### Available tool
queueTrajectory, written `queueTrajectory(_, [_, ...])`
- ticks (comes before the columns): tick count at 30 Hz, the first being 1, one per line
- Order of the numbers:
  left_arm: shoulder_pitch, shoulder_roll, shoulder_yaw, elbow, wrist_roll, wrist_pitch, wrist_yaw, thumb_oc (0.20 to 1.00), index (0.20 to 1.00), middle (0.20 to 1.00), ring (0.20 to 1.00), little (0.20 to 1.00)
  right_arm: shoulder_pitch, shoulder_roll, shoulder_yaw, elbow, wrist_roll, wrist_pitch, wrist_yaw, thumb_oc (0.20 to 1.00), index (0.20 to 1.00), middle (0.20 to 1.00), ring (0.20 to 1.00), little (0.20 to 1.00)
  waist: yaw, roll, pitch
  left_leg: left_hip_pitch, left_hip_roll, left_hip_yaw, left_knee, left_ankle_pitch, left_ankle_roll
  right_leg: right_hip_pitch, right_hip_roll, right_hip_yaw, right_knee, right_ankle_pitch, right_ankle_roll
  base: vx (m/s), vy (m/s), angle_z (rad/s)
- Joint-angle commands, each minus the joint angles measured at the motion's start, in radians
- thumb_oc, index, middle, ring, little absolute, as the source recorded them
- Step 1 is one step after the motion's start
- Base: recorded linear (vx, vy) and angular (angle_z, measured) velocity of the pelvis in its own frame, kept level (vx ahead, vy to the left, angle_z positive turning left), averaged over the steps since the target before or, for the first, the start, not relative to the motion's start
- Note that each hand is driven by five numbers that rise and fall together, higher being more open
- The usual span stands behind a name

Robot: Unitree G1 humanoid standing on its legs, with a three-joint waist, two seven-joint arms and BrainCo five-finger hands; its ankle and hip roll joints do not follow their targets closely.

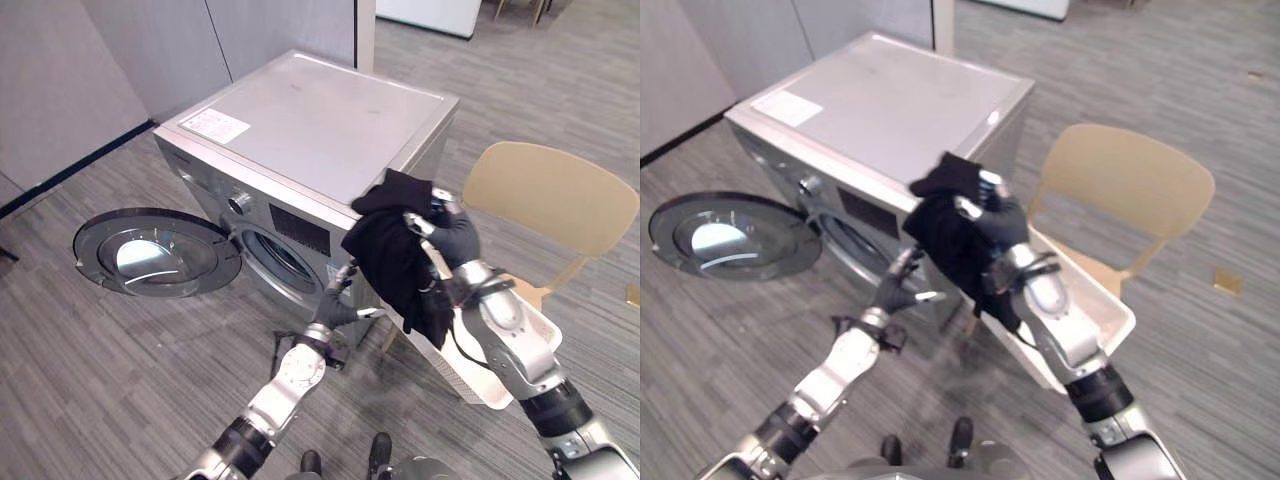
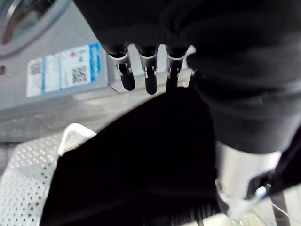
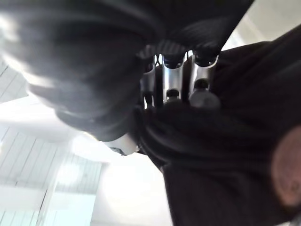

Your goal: Grab the laundry basket,head to the washer,open it,put in the laundry and shut it.

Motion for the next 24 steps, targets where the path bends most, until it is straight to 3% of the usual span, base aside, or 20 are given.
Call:
queueTrajectory(1, [-0.091, -0.036, -0.018, 0.077, 0.068, -0.044, 0.054, 1.0, 1.0, 1.0, 1.0, 1.0, -0.083, 0.087, -0.004, -0.066, 0.057, -0.116, 0.0, 0.2, 0.2, 0.2, 0.2, 0.2, -0.003, -0.042, -0.073, -0.032, -0.04, -0.003, -0.016, 0.009, -0.007, 0.089, -0.069, 0.103, -0.052, -0.065, 0.153, 0.02, 0.076, -0.1])
queueTrajectory(4, [-0.131, -0.047, -0.033, 0.097, 0.08, -0.042, 0.076, 1.0, 1.0, 1.0, 1.0, 1.0, -0.083, 0.105, 0.021, -0.071, 0.092, -0.119, 0.006, 0.2, 0.2, 0.2, 0.2, 0.2, -0.005, -0.044, -0.078, -0.025, -0.043, 0.0, -0.016, 0.007, -0.003, 0.094, -0.071, 0.111, -0.049, -0.065, 0.156, 0.01, 0.051, -0.05])
queueTrajectory(5, [-0.161, -0.051, -0.039, 0.115, 0.084, -0.039, 0.091, 0.416, 0.416, 0.416, 0.416, 0.416, -0.078, 0.112, 0.044, -0.073, 0.113, -0.114, 0.013, 0.2, 0.2, 0.2, 0.2, 0.2, -0.008, -0.043, -0.082, -0.022, -0.046, 0.001, -0.016, 0.005, 0.002, 0.097, -0.073, 0.119, -0.043, -0.066, 0.158, 0.01, 0.078, -0.01])
queueTrajectory(6, [-0.17, -0.05, -0.037, 0.12, 0.087, -0.038, 0.095, 0.2, 0.2, 0.2, 0.2, 0.2, -0.069, 0.112, 0.048, -0.071, 0.12, -0.111, 0.018, 0.2, 0.2, 0.2, 0.2, 0.2, -0.01, -0.043, -0.082, -0.019, -0.047, 0.002, -0.016, 0.004, 0.005, 0.097, -0.075, 0.123, -0.04, -0.066, 0.159, 0.02, 0.093, -0.07])
queueTrajectory(7, [-0.163, -0.035, -0.016, 0.116, 0.087, -0.041, 0.098, 0.2, 0.2, 0.2, 0.2, 0.2, -0.039, 0.09, 0.05, -0.068, 0.115, -0.094, 0.034, 0.805, 0.805, 0.805, 0.805, 0.805, -0.014, -0.042, -0.088, -0.01, -0.051, 0.01, -0.016, -0.001, 0.009, 0.101, -0.079, 0.132, -0.033, -0.067, 0.162, 0.01, 0.054, -0.15])
queueTrajectory(8, [-0.162, -0.035, -0.016, 0.115, 0.087, -0.041, 0.098, 0.2, 0.2, 0.2, 0.2, 0.2, -0.038, 0.09, 0.05, -0.069, 0.114, -0.094, 0.034, 1.0, 1.0, 1.0, 1.0, 1.0, -0.014, -0.042, -0.089, -0.01, -0.051, 0.011, -0.016, -0.001, 0.01, 0.101, -0.079, 0.132, -0.033, -0.067, 0.162, 0.02, 0.043, -0.19])
queueTrajectory(16, [0.002, 0.042, 0.114, 0.053, 0.033, -0.046, 0.063, 0.2, 0.2, 0.2, 0.2, 0.2, 0.183, -0.026, -0.076, -0.069, 0.022, -0.059, 0.057, 1.0, 1.0, 1.0, 1.0, 1.0, -0.021, -0.034, -0.102, -0.007, -0.056, 0.015, -0.016, -0.003, 0.012, 0.114, -0.087, 0.138, -0.053, -0.058, 0.169, 0.0, 0.006, -0.04])
queueTrajectory(20, [0.138, 0.092, 0.232, 0.02, 0.011, -0.051, 0.025, 0.2, 0.2, 0.2, 0.2, 0.2, 0.355, -0.088, -0.194, -0.031, -0.144, -0.044, 0.054, 1.0, 1.0, 1.0, 1.0, 1.0, -0.023, -0.025, -0.102, -0.014, -0.059, 0.015, -0.016, 0.001, 0.012, 0.115, -0.088, 0.14, -0.071, -0.048, 0.173, 0.0, 0.0, 0.0])
queueTrajectory(21, [0.242, 0.121, 0.32, 0.026, -0.001, -0.053, -0.011, 0.2, 0.2, 0.2, 0.2, 0.2, 0.465, -0.135, -0.271, 0.035, -0.284, -0.022, 0.054, 1.0, 1.0, 1.0, 1.0, 1.0, -0.02, -0.022, -0.095, -0.016, -0.059, 0.013, -0.016, 0.005, 0.012, 0.114, -0.089, 0.14, -0.078, -0.043, 0.175, 0.0, 0.0, 0.0])
queueTrajectory(24, [0.315, 0.134, 0.384, 0.051, -0.011, -0.046, -0.034, 0.2, 0.2, 0.2, 0.2, 0.2, 0.541, -0.152, -0.313, 0.11, -0.383, -0.005, 0.05, 1.0, 1.0, 1.0, 1.0, 1.0, -0.016, -0.021, -0.09, -0.014, -0.059, 0.011, -0.016, 0.007, 0.011, 0.117, -0.089, 0.139, -0.081, -0.043, 0.176, 0.0, 0.0, 0.0])
